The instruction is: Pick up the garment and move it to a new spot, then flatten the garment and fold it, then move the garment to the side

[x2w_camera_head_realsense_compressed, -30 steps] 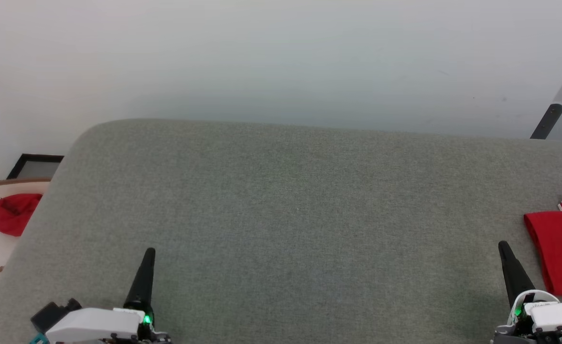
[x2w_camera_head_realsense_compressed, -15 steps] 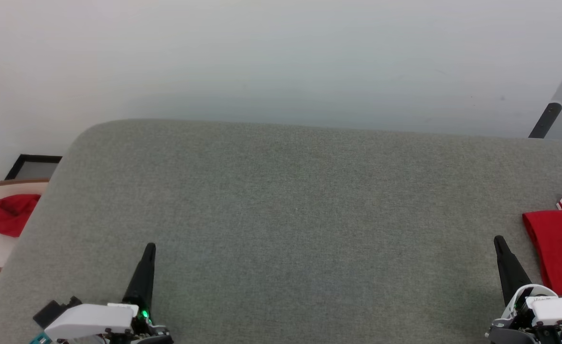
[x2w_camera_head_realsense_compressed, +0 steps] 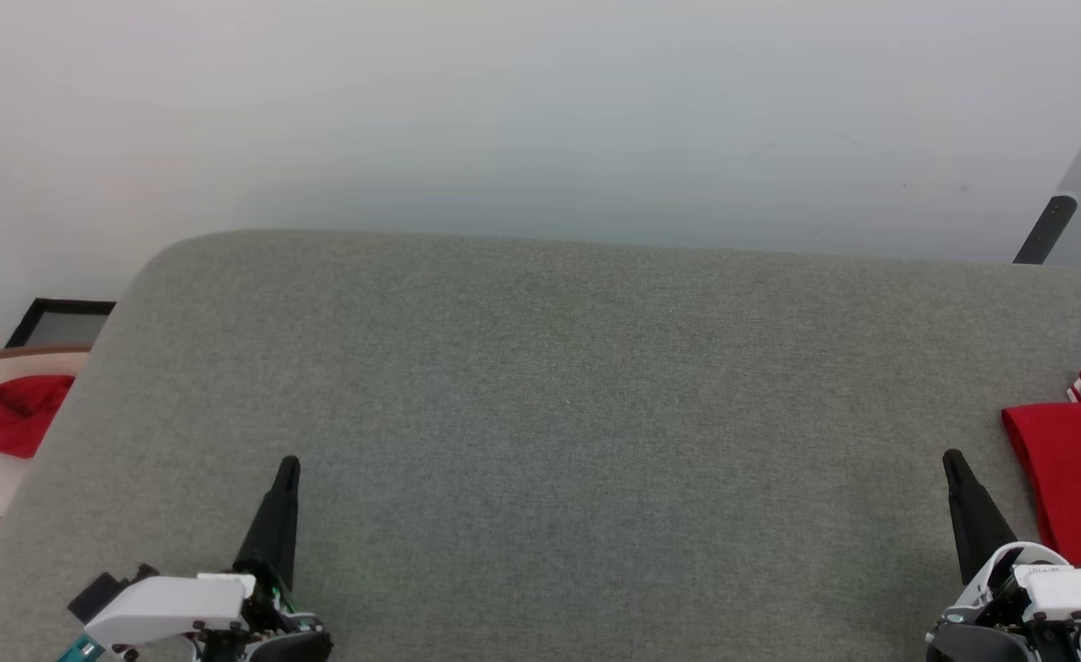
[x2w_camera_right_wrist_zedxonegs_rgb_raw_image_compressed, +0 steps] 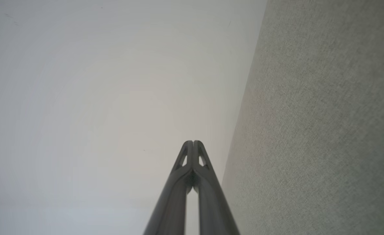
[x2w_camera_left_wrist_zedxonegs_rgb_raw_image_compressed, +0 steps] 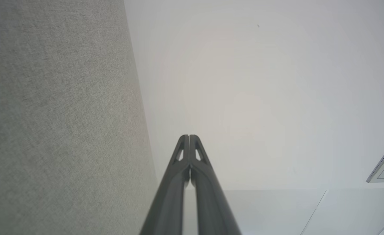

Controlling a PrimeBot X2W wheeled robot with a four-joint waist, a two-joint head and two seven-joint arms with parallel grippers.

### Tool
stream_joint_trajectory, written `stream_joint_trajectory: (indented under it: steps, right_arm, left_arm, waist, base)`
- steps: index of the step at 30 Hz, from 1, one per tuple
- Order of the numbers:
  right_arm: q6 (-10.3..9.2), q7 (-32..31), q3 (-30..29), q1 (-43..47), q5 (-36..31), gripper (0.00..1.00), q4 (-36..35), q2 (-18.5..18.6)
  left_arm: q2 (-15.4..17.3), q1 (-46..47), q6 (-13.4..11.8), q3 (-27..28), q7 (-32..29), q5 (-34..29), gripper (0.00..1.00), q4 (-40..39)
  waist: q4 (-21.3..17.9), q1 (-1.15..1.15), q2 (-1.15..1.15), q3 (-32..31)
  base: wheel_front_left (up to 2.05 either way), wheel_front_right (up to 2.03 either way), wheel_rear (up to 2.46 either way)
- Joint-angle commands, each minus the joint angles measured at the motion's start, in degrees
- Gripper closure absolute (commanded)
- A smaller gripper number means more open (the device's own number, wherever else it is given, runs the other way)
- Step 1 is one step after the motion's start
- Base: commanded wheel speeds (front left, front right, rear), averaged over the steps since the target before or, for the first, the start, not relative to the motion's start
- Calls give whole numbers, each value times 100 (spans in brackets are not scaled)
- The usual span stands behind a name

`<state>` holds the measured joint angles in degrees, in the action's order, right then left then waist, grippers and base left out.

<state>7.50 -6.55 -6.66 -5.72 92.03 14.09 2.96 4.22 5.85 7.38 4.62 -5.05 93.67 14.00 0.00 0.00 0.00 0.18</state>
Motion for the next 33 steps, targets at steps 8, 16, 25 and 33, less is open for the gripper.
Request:
stream_joint_trajectory:
  steps: [8,16,25,33]
  right_arm:
    - [-2,-6,20,-70,47,100,5,-21]
    - [-2,-5,21,-70,47,100,5,-21]
    - [-2,-4,21,-70,48,100,5,-21]
    - [-2,-4,22,-70,49,100,5,-20]
  left_arm:
    - [-18,53,20,35,-25,13,100,9]
    - [-30,55,20,51,-41,-7,100,11]
    - [-43,58,20,66,-53,-30,100,12]
    - [-51,60,20,78,-70,-40,100,12]
  waist:
    - [0,0,0,0]
    - [0,0,0,0]
    - [0,0,0,0]
    - [0,0,0,0]
  base:
    - [0,0,0]
    - [0,0,0]
    - [0,0,0]
    - [0,0,0]
